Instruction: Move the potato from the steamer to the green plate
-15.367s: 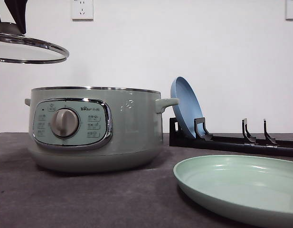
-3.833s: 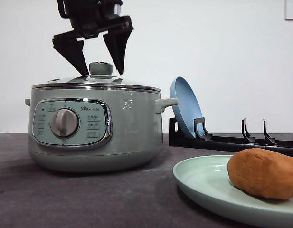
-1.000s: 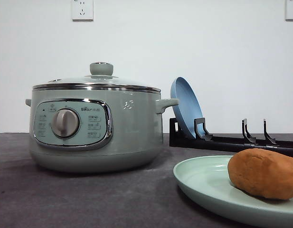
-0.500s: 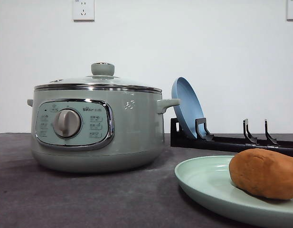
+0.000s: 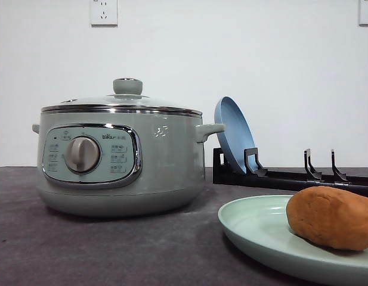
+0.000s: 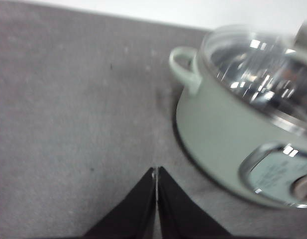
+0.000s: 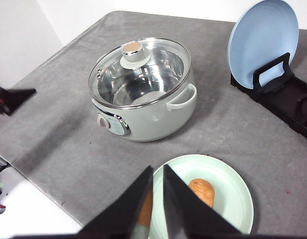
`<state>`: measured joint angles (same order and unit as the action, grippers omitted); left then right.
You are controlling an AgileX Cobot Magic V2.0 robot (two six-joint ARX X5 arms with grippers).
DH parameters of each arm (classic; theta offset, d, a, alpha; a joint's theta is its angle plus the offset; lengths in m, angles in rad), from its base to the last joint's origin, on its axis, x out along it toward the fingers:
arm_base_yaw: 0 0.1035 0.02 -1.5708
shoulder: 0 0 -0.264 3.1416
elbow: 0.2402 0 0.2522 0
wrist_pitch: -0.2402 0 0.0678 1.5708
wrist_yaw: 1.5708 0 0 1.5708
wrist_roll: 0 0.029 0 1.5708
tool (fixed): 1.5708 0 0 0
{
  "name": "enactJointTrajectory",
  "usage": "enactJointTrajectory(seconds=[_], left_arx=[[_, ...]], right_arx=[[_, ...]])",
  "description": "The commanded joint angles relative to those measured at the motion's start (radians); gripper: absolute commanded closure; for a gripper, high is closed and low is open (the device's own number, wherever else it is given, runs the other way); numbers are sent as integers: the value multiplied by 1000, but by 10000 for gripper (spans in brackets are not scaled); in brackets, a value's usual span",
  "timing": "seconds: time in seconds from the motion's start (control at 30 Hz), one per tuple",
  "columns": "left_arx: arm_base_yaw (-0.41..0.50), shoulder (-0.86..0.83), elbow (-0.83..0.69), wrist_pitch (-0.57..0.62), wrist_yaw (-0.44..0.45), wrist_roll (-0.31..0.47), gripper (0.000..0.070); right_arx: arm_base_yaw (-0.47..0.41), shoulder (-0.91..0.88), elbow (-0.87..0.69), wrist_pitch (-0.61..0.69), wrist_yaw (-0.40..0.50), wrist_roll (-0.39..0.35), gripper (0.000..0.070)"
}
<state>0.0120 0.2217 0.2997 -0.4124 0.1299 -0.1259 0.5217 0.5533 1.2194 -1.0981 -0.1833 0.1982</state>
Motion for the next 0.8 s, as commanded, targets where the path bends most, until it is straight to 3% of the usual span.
enactJointTrajectory(seconds=[0.0, 0.1, 0.27, 0.77], left_arx=[[1, -29, -41, 59, 1, 9, 700], [1, -84, -117, 125, -5, 11, 700], [0, -170, -201, 172, -90, 13, 700], [-34, -219, -278, 205, -103, 25, 700]], right_arx=[[5, 6, 17, 10, 0, -8, 674], [5, 6, 17, 10, 0, -8, 674], [5, 6, 17, 10, 0, -8, 674], [5, 6, 17, 10, 0, -8, 674]])
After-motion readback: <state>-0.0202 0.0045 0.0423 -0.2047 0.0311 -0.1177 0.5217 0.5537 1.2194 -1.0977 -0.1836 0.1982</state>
